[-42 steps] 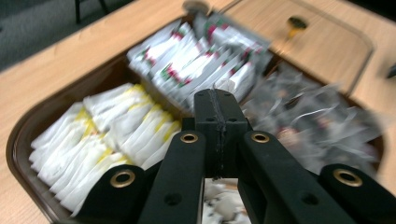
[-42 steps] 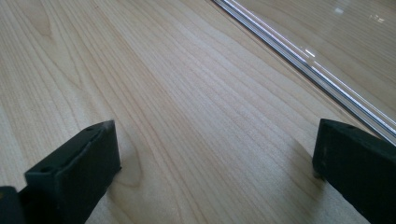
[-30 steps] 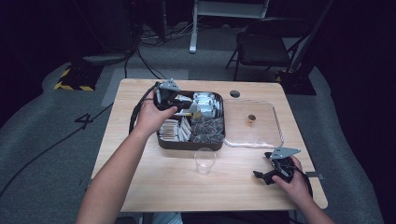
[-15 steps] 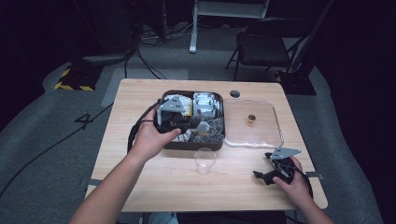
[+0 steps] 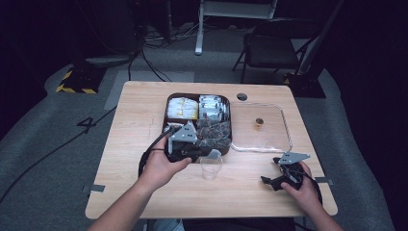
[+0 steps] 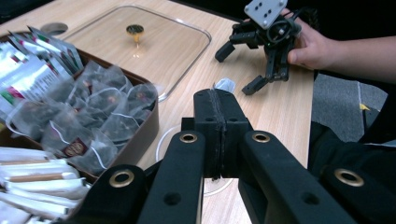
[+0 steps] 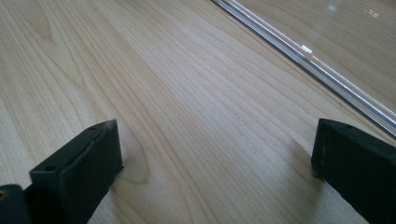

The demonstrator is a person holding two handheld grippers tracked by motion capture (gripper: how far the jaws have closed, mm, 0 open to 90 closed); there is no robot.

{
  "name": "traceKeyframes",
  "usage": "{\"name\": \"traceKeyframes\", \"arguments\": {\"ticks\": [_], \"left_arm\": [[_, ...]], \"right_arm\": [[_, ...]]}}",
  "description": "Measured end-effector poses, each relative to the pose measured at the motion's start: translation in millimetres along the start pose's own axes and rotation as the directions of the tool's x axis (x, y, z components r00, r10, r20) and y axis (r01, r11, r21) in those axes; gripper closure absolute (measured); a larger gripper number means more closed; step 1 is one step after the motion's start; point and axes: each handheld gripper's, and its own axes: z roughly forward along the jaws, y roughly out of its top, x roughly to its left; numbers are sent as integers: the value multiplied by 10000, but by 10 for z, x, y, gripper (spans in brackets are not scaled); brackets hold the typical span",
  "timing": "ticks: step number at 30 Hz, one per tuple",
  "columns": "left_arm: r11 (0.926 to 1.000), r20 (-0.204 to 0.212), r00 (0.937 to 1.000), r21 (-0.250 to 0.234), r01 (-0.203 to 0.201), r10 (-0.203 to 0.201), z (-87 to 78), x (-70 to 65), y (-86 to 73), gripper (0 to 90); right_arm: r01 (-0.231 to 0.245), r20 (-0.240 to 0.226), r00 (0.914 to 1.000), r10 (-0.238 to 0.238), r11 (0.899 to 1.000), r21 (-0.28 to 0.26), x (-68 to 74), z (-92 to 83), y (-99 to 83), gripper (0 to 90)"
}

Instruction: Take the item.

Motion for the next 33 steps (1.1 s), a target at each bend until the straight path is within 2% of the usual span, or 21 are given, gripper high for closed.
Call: {"name": "traceKeyframes", "arguments": {"ticks": [2,6,11,18,24,25,29,31,33], "left_arm": [[9999,136,9998,17,153,-153,76,5,-51,890],[9996,159,9995,57,280,-281,155,20,-116,890],[9991,-272,9991,266,326,-318,212,53,-198,890],[9975,-387,9988,629,332,-308,302,62,-285,889],[9965,-355,9986,715,428,-404,344,69,-333,874],[9958,-385,9984,794,455,-425,348,65,-336,851],[9972,-794,9960,583,461,-414,359,47,-332,577],[9972,-563,9964,354,654,-634,354,45,-321,555],[9975,-507,9966,228,664,-651,351,47,-310,526]], "right_arm": [[-15,13,10000,15,10000,0,3,0,0,18],[-23,22,10000,23,10000,2,4,-1,0,18],[-48,32,10000,48,10000,6,9,-3,-2,17],[-66,40,10000,65,10000,16,15,-6,-4,17],[-71,46,10000,71,10000,15,17,-6,-5,17],[-70,45,10000,70,10000,14,16,-6,-5,18],[-71,45,10000,71,10000,14,17,-6,-5,18],[-71,47,10000,71,10000,14,17,-6,-5,18],[-72,46,10000,72,10000,16,17,-6,-5,17]]}}
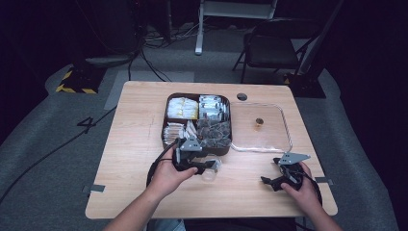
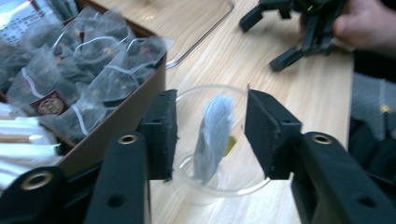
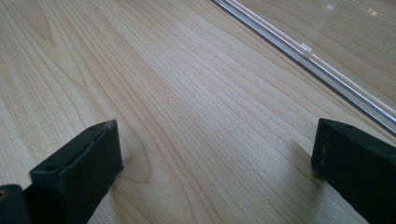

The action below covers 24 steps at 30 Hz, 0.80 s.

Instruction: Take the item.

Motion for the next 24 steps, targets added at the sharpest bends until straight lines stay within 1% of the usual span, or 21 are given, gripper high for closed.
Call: {"name": "traceKeyframes", "arguments": {"ticks": [2,3,6,7,9,12,14,16,18,19,21,23,24], "left_arm": [[10000,-4,10000,21,18,-18,1,-3,7,505],[10000,-79,10000,57,-6,7,5,-7,8,486],[9997,-332,9992,172,-197,203,18,-19,5,385],[9996,-435,9988,155,-225,232,15,-28,5,359],[9997,-513,9984,49,-246,249,-7,-41,7,318],[9996,-599,9980,-174,-236,225,-53,-50,9,303],[9994,-656,9975,-237,-265,249,-89,-47,6,319],[9991,-667,9974,-331,-283,260,-121,-50,2,354],[9982,-767,9965,-467,-368,332,-159,-60,1,415],[9980,-754,9964,-476,-420,383,-165,-61,3,481],[9974,-904,9949,-526,-502,453,-200,-74,5,518],[9968,-937,9940,-513,-608,558,-240,-78,4,579],[9968,-986,9936,-513,-607,554,-267,-81,4,579]], "right_arm": [[1,1,10000,-1,10000,-1,0,0,0,17],[-1,2,10000,1,10000,0,0,0,0,18],[1,3,10000,-1,10000,0,1,0,0,18],[0,3,10000,0,10000,-2,1,0,0,18],[-2,3,10000,2,10000,-1,1,0,0,18],[0,3,10000,0,10000,-2,1,0,0,18],[0,4,10000,0,10000,-1,1,0,0,17],[-2,3,10000,2,10000,0,1,0,0,18],[-3,2,10000,3,10000,1,0,0,0,17],[-2,1,10000,2,10000,-1,0,0,0,18],[1,2,10000,-1,10000,-1,0,0,0,17],[-2,1,10000,2,10000,-1,0,0,0,18],[-1,2,10000,1,10000,0,0,0,0,17]]}}
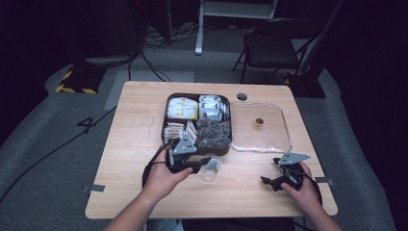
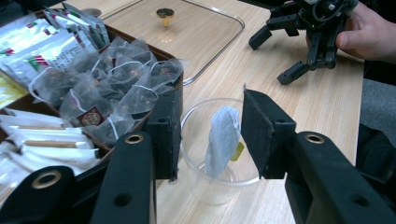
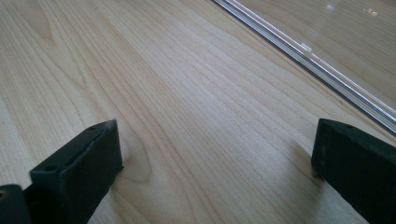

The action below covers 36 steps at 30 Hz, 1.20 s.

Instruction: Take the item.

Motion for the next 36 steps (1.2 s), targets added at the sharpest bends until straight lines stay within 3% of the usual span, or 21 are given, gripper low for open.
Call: {"name": "traceKeyframes", "arguments": {"ticks": [12,18,22,27,36], "left_arm": [[9988,-951,9944,89,472,-461,-269,48,-11,410],[9973,-1808,9807,-143,723,-737,-511,99,-162,326],[9975,-2314,9703,-57,711,-705,-660,121,-269,280],[9978,-2490,9671,257,604,-521,-843,176,-440,234],[9909,-2749,9578,795,1091,-834,-1120,304,-826,209]], "right_arm": [[112,-101,9999,-112,9999,5,3,-13,-13,18],[245,-230,9994,-245,9997,-11,0,-35,-34,18],[290,-275,9992,-290,9996,-14,-6,-37,-36,18],[401,-397,9984,-401,9992,-17,-20,-42,-40,18],[391,-388,9985,-392,9992,-29,-45,-19,-17,19]]}}
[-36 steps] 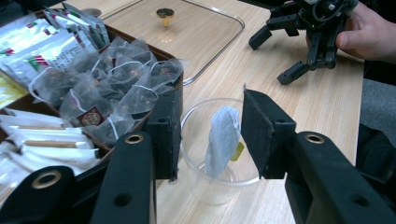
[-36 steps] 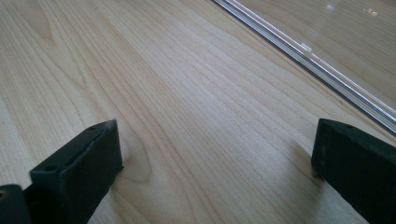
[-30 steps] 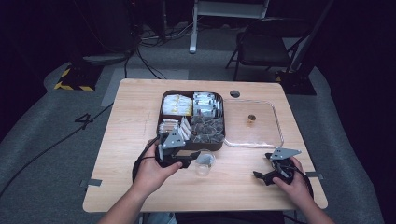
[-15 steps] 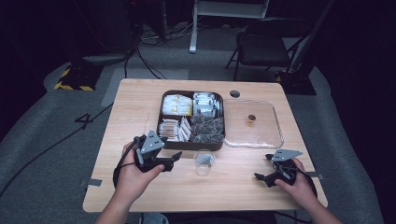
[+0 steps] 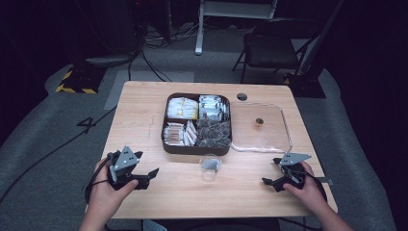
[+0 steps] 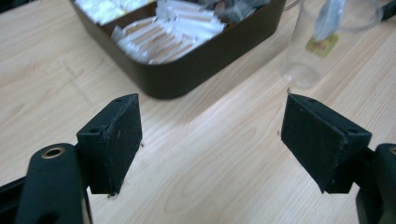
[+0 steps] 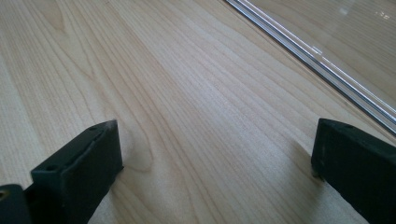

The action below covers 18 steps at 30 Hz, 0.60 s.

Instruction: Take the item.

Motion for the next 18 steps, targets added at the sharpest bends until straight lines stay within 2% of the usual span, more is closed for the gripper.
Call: {"name": "traceKeyframes", "arguments": {"ticks": [3,5,7,13,18], "left_arm": [[9991,-176,9998,416,116,-109,-7,77,-125,203],[9961,-330,9994,879,69,-40,-3,127,-185,193],[9932,-482,9987,1142,215,-161,20,184,-262,190],[9884,-383,9983,1441,481,-430,166,293,-452,189],[9797,-512,9964,1853,767,-683,266,351,-576,188]], "right_arm": [[2,4,10000,-2,10000,3,0,1,1,18],[9,8,10000,-9,10000,3,0,1,1,18],[3,7,10000,-3,10000,4,0,1,1,18],[14,-3,10000,-14,10000,4,-1,0,0,19],[41,-28,10000,-41,10000,3,-4,-1,-1,19]]}}
